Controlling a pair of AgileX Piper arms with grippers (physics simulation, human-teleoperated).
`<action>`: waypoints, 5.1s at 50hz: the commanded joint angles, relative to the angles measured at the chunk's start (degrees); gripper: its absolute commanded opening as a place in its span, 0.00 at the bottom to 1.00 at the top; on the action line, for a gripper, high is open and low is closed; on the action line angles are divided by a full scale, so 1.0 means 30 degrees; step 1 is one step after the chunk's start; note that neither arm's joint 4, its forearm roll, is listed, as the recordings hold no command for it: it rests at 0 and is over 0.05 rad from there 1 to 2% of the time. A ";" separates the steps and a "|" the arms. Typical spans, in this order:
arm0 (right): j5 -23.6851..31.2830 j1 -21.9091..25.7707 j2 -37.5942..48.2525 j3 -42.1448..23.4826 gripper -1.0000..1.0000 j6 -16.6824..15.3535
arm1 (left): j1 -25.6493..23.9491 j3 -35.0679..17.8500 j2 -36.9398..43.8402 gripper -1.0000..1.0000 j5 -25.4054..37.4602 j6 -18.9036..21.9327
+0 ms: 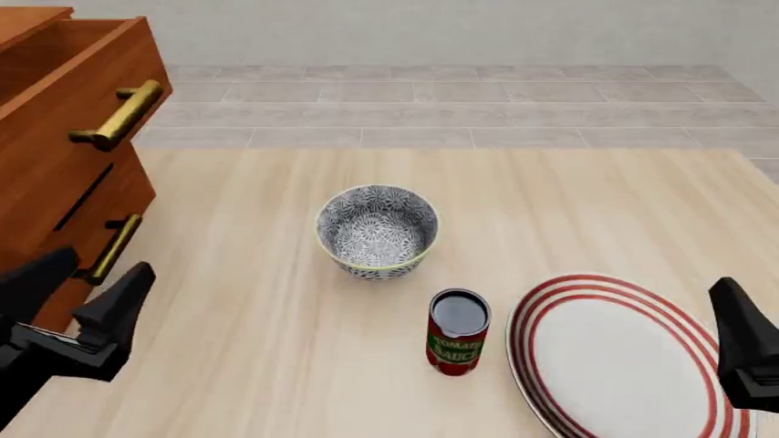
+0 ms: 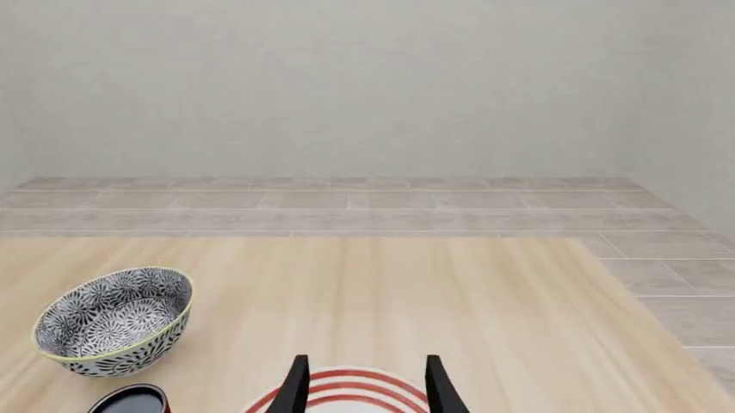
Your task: Put the bowl on top of the cabinet.
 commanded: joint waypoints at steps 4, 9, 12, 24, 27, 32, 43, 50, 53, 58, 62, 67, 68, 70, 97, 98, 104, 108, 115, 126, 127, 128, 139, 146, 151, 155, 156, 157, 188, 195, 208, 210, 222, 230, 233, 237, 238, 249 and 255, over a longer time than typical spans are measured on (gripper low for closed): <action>0.0001 -0.0004 0.0005 0.0000 1.00 0.0001 | -0.1917 -0.1150 0.3980 1.00 -0.2347 0.0655; 0.0000 -0.0001 0.0001 0.0000 1.00 -0.0001 | -0.2153 -0.1717 0.5019 1.00 -0.2493 0.0709; -0.0001 0.0002 -0.0002 0.0000 1.00 -0.0003 | -0.2237 -0.2130 0.5479 1.00 -0.2350 0.0606; -0.0001 0.0003 0.0000 0.0000 1.00 -0.0003 | -0.3507 -0.3859 0.9448 1.00 -0.2622 0.0025; 0.0000 0.0003 0.0002 0.0000 1.00 -0.0005 | -0.3869 -0.4073 1.0223 1.00 -0.2910 0.0007; 0.0000 -0.0001 0.0001 0.0000 1.00 -0.0001 | -0.4404 -0.4542 1.0797 1.00 -0.2757 -0.0040; -0.0001 0.0000 -0.0001 0.0000 1.00 -0.0001 | -0.5162 -0.5932 1.2128 1.00 -0.2772 0.0165; 0.0001 0.0001 0.0005 0.0000 1.00 0.0002 | -0.5685 -0.7027 1.2836 1.00 -0.2056 -0.0151; 0.0000 -0.0002 0.0002 0.0000 1.00 0.0004 | -0.5932 -0.7596 1.3207 1.00 -0.1666 -0.0222; 0.0000 0.0001 0.0000 0.0000 1.00 -0.0003 | -0.6218 -0.8602 1.3845 1.00 -0.0894 -0.0562; 0.0000 -0.0002 0.0001 0.0000 1.00 0.0001 | -0.6442 -0.9180 1.4475 1.00 -0.0633 -0.0591; -0.0001 0.0005 -0.0002 0.0000 1.00 0.0000 | -0.6630 -0.9898 1.4588 1.00 0.0016 -0.0528; 0.0000 -0.0003 -0.0001 0.0000 1.00 0.0001 | -0.6615 -1.0030 1.4613 1.00 0.0124 -0.0570; 0.0000 0.0000 0.0000 0.0000 1.00 -0.0001 | -0.6700 -1.0287 1.4719 1.00 0.0378 -0.0798; 0.0000 -0.0001 0.0001 0.0000 1.00 -0.0003 | -0.6179 -1.4336 1.9136 1.00 0.3468 -0.5478; 0.0000 -0.0002 0.0002 0.0000 1.00 0.0004 | -0.6198 -1.4417 1.9195 1.00 0.3514 -0.5412; 0.0000 -0.0001 0.0000 0.0000 1.00 0.0005 | -0.6032 -1.4994 1.9715 1.00 0.4000 -0.5721; 0.0000 -0.0002 0.0001 0.0000 1.00 0.0001 | -0.5855 -1.5349 2.0121 1.00 0.4276 -0.6055; 0.0000 0.0001 0.0002 0.0000 1.00 0.0000 | -0.5648 -1.5663 2.0617 1.00 0.4583 -0.6289; 0.0000 -0.0001 0.0000 0.0000 1.00 0.0003 | -0.5034 -1.5865 2.1118 1.00 0.4886 -0.6106; 0.0000 0.0000 0.0004 0.0000 1.00 0.0002 | -0.4932 -1.5905 2.1152 1.00 0.4920 -0.6020; -0.0001 -0.0002 -0.0001 0.0000 1.00 0.0003 | -0.4867 -1.5948 2.1173 1.00 0.4993 -0.5961; 0.0000 -0.0003 0.0001 0.0000 1.00 0.0001 | -0.4349 -1.6118 2.1318 1.00 0.5054 -0.5728; 0.0000 -0.0002 0.0001 0.0000 1.00 0.0001 | -0.4109 -1.6353 2.1623 1.00 0.5087 -0.5620; 0.0001 -0.0004 0.0003 0.0000 1.00 0.0001 | -0.4079 -1.6437 2.1797 1.00 0.5087 -0.5608; 0.0000 -0.0002 0.0002 -0.0001 1.00 -0.0005 | -0.3981 -1.6792 2.2378 1.00 0.5143 -0.5578; 0.0000 -0.0002 0.0002 -0.0001 1.00 -0.0005 | -0.3981 -1.6792 2.2379 1.00 0.5143 -0.5578; 0.0000 0.0001 0.0003 0.0000 1.00 0.0002 | -0.4148 -1.6683 2.2501 1.00 0.5111 -0.5512; 0.0001 0.0000 0.0005 0.0000 1.00 0.0004 | -0.3922 -1.6720 2.3548 1.00 0.4808 -0.4973; 0.0000 -0.0002 0.0001 0.0000 1.00 0.0001 | -0.4016 -1.6706 2.3954 1.00 0.4613 -0.5176; 0.0000 -0.0001 0.0001 0.0000 1.00 -0.0001 | -0.4348 -1.6641 2.4790 1.00 0.4116 -0.5152; 0.0000 -0.0001 0.0001 0.0000 1.00 -0.0001 | -0.4422 -1.6630 2.4829 1.00 0.4102 -0.5182; 0.0000 0.0000 0.0004 0.0000 1.00 0.0002 | -0.4599 -1.6815 2.5383 1.00 0.3905 -0.5005; 0.2140 0.0210 -0.0132 -0.2011 1.00 0.0017 | -0.4622 -1.6928 2.5754 1.00 0.3809 -0.4957; 0.2240 0.0210 -0.0133 -0.2111 1.00 0.0019 | -0.4651 -1.6855 2.5846 1.00 0.3696 -0.4945; 0.2394 0.0210 -0.0133 -0.2265 1.00 0.0009 | -0.4637 -1.6930 2.6001 1.00 0.3649 -0.4926; 0.2416 0.0209 -0.0133 -0.2287 1.00 0.0016 | -0.4534 -1.7001 2.6094 1.00 0.3643 -0.4906; 0.2492 0.0207 -0.0133 -0.2359 1.00 0.0014 | -0.4392 -1.7291 2.6781 1.00 0.3477 -0.5148; 0.2482 0.0205 -0.0133 -0.2345 1.00 0.0017 | -0.4279 -1.7387 2.7045 1.00 0.3348 -0.5054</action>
